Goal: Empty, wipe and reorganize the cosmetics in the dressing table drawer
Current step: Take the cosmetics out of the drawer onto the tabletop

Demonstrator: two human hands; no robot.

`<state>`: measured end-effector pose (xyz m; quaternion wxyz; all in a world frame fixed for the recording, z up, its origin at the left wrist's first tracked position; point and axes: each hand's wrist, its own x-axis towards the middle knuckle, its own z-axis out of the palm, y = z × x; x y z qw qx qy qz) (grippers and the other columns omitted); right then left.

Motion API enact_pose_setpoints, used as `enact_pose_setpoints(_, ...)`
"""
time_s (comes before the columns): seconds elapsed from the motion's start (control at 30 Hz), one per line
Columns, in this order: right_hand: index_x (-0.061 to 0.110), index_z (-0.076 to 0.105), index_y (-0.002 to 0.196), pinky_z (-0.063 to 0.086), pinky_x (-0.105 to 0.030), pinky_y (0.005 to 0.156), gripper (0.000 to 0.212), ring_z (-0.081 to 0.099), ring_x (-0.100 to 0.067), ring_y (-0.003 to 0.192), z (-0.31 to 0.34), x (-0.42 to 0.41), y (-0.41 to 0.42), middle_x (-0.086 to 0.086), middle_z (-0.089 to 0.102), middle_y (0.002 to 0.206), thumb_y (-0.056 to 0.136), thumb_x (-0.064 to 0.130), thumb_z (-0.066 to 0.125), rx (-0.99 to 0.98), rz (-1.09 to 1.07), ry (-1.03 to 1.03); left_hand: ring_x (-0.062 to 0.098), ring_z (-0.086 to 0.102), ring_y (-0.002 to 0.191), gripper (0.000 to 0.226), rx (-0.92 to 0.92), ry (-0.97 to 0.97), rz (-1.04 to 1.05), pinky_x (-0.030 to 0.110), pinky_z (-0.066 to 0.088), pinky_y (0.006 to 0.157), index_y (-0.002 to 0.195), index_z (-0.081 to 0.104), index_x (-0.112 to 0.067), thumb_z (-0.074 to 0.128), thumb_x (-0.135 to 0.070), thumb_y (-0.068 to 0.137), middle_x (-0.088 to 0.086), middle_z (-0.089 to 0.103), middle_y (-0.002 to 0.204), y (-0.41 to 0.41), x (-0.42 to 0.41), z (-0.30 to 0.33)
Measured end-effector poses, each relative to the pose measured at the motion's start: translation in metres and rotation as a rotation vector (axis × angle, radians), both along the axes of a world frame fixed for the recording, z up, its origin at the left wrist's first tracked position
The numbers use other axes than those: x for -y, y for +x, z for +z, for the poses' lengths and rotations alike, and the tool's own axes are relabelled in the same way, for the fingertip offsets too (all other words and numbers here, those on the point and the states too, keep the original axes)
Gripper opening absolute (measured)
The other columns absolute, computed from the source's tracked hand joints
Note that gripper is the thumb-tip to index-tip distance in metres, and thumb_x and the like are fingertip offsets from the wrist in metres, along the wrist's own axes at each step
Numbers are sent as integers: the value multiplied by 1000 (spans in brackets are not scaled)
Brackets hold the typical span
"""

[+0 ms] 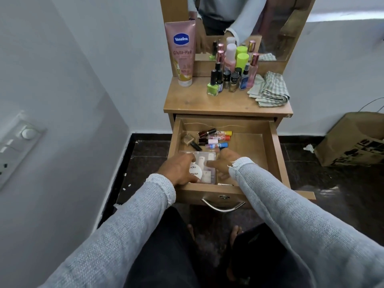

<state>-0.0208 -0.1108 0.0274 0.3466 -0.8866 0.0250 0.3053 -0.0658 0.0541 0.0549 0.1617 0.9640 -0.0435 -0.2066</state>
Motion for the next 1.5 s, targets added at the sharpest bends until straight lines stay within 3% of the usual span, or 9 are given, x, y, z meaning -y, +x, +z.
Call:
enact_pose_setpoints(0.13, 16, 60, 70, 57, -46, 85, 26, 60, -20, 60, -10, -1, 0, -1, 59, 59, 88, 34, 67, -82, -98, 38, 25, 52, 121, 67, -56, 30, -33, 38, 45, 100, 134, 51, -13, 81, -30, 76, 8, 52, 137, 6, 1, -3)
enact_pose_setpoints(0.27, 10, 63, 79, 61, -41, 73, 22, 61, -20, 51, -14, -1, -1, -7, 62, 58, 88, 29, 69, -126, -171, 71, 26, 54, 117, 61, -51, 9, 0, 36, 45, 97, 129, 54, -13, 82, -24, 76, 7, 54, 133, 9, 1, -5)
enact_pose_setpoints(0.43, 6, 62, 87, 59, -38, 74, 18, 71, -32, 91, -15, -1, -1, -21, 71, 98, 84, 18, 74, -169, -273, 138, 26, 56, 114, 55, -10, 12, 44, 38, 48, 97, 122, 58, -14, 83, -21, 74, 8, 57, 129, 8, 1, -11)
enact_pose_setpoints(0.6, 7, 60, 83, 58, -40, 82, 16, 69, -31, 94, -13, 2, -3, -19, 70, 102, 80, 8, 76, -186, -348, 256, 25, 57, 112, 51, 7, -22, 58, 36, 48, 93, 119, 61, -13, 83, -20, 74, 7, 60, 125, 10, 3, -8)
enact_pose_setpoints(0.77, 14, 55, 80, 59, -35, 72, 24, 67, -22, 72, -8, 4, -6, -16, 71, 100, 79, 1, 75, -111, -440, 452, 22, 60, 103, 43, -35, -229, 140, 41, 54, 91, 110, 58, -18, 82, -16, 75, 4, 62, 118, 9, -8, -1)
enact_pose_setpoints(0.97, 8, 57, 95, 57, -27, 55, 26, 68, -20, 69, 14, 18, -10, -16, 68, 102, 78, -3, 74, -43, -521, 682, 15, 67, 95, 30, -68, -624, 277, 21, 56, 67, 107, 63, -11, 77, -14, 81, 4, 71, 104, 10, -32, 29)
enact_pose_setpoints(1.13, 7, 54, 101, 60, -31, 61, 28, 70, -28, 80, 41, 37, 0, -20, 68, 110, 80, -1, 71, 20, -543, 820, 14, 72, 91, 29, -152, -970, 461, 24, 59, 72, 110, 64, -7, 74, -12, 83, 8, 75, 101, 16, -56, 55)
enact_pose_setpoints(1.3, 7, 52, 104, 61, -36, 69, 31, 72, -31, 88, 71, 22, 25, -19, 69, 106, 81, 1, 72, 65, -531, 958, 16, 73, 87, 29, -68, -1132, 590, 23, 59, 67, 107, 63, -7, 74, -11, 81, 11, 75, 98, 31, -72, 72)
enact_pose_setpoints(1.5, 10, 52, 94, 58, -29, 59, 28, 73, -27, 80, 87, -28, 63, -17, 71, 98, 80, -4, 72, 82, -636, 989, 23, 73, 90, 35, 42, -1137, 672, 23, 60, 67, 114, 62, 0, 73, -12, 83, 15, 71, 108, 49, -79, 83)
